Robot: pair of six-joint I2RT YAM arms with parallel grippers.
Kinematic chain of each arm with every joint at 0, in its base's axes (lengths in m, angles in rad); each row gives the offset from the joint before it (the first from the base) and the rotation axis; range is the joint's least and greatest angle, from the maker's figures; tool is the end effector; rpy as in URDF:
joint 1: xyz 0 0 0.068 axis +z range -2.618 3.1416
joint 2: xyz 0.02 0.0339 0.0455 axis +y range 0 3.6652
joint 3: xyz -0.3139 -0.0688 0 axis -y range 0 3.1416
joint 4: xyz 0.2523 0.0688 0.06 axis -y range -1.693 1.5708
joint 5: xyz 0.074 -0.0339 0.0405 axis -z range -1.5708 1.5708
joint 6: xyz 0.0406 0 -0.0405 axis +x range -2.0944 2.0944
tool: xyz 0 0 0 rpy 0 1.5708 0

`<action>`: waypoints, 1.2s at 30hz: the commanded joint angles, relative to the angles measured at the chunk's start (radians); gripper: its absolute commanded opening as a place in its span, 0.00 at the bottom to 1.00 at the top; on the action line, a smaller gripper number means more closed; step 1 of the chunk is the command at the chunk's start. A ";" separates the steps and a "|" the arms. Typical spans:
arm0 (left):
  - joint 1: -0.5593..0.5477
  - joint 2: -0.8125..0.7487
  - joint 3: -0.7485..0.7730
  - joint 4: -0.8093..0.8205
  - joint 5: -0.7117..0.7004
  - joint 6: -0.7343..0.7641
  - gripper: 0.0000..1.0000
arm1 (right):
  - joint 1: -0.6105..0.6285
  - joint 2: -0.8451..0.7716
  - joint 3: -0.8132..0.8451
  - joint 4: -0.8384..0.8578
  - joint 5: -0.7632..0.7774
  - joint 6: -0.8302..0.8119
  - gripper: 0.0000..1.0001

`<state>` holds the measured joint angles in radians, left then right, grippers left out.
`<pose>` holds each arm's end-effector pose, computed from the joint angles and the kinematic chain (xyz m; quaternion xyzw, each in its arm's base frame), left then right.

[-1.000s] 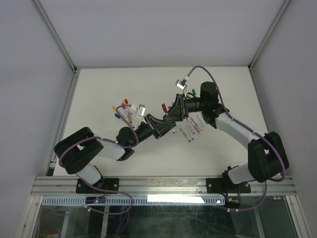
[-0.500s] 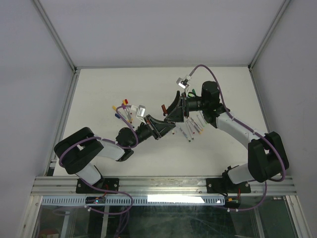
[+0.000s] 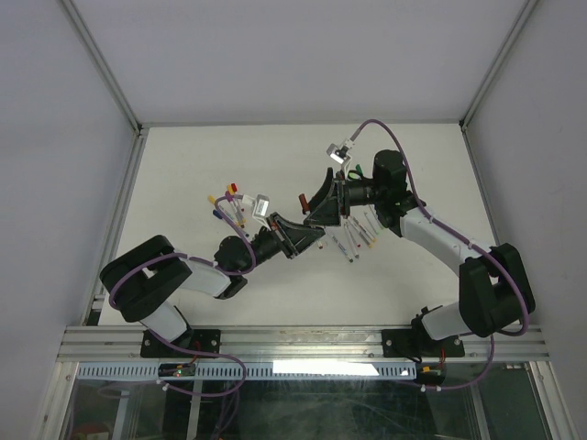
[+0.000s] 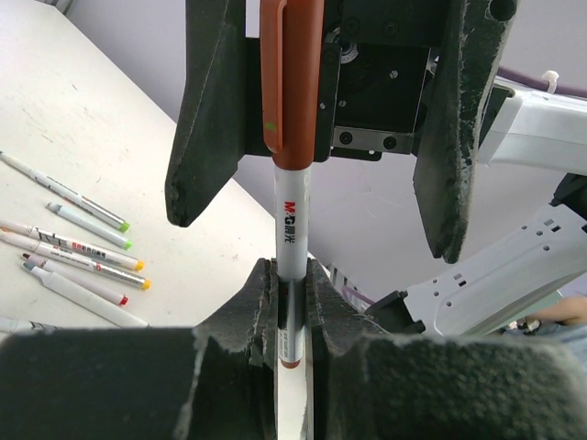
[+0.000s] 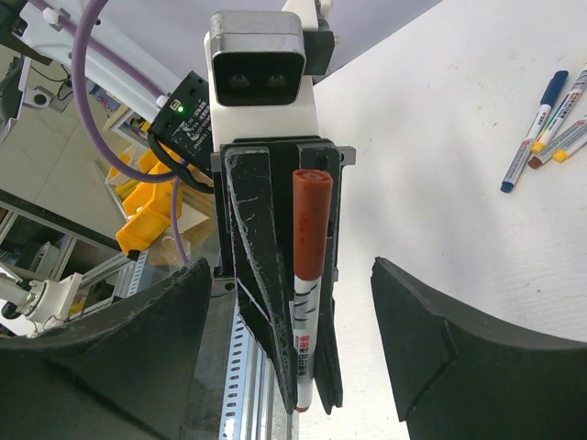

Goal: Open the pen caps
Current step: Pick up the pen from the center of the board.

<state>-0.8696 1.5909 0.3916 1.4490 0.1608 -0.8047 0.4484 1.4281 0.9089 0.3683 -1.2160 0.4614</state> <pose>0.1785 -0.2215 0.2422 0.0832 0.6092 -0.6176 0.4904 0.2640 0.1693 0.3379 -0.3683 0.6249 0.6242 0.2902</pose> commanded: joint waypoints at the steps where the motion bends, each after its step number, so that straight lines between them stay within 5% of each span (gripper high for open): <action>1: 0.001 -0.034 -0.010 0.238 -0.010 -0.017 0.00 | -0.003 -0.003 0.033 0.025 -0.006 -0.017 0.73; 28: 0.014 -0.039 -0.019 0.255 0.004 -0.022 0.00 | -0.004 0.016 0.060 -0.013 -0.011 -0.009 0.76; 29: 0.016 -0.038 -0.019 0.255 0.006 -0.023 0.00 | -0.005 0.020 0.062 -0.019 -0.017 -0.014 0.06; 30: 0.018 -0.040 -0.018 0.255 0.009 -0.025 0.00 | -0.005 0.022 0.062 -0.018 -0.025 -0.017 0.07; 33: 0.021 -0.040 -0.015 0.253 0.015 -0.027 0.00 | -0.005 0.012 0.050 -0.011 -0.010 -0.024 0.64; 35: 0.021 -0.040 -0.013 0.253 0.017 -0.027 0.00 | -0.005 0.002 0.044 -0.010 -0.006 -0.034 0.65; 36: 0.020 -0.040 -0.013 0.251 0.017 -0.027 0.00 | -0.004 0.003 0.047 -0.009 -0.010 -0.030 0.53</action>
<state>-0.8616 1.5772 0.3775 1.4521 0.1635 -0.8242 0.4473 1.4513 0.9237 0.3283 -1.2175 0.4473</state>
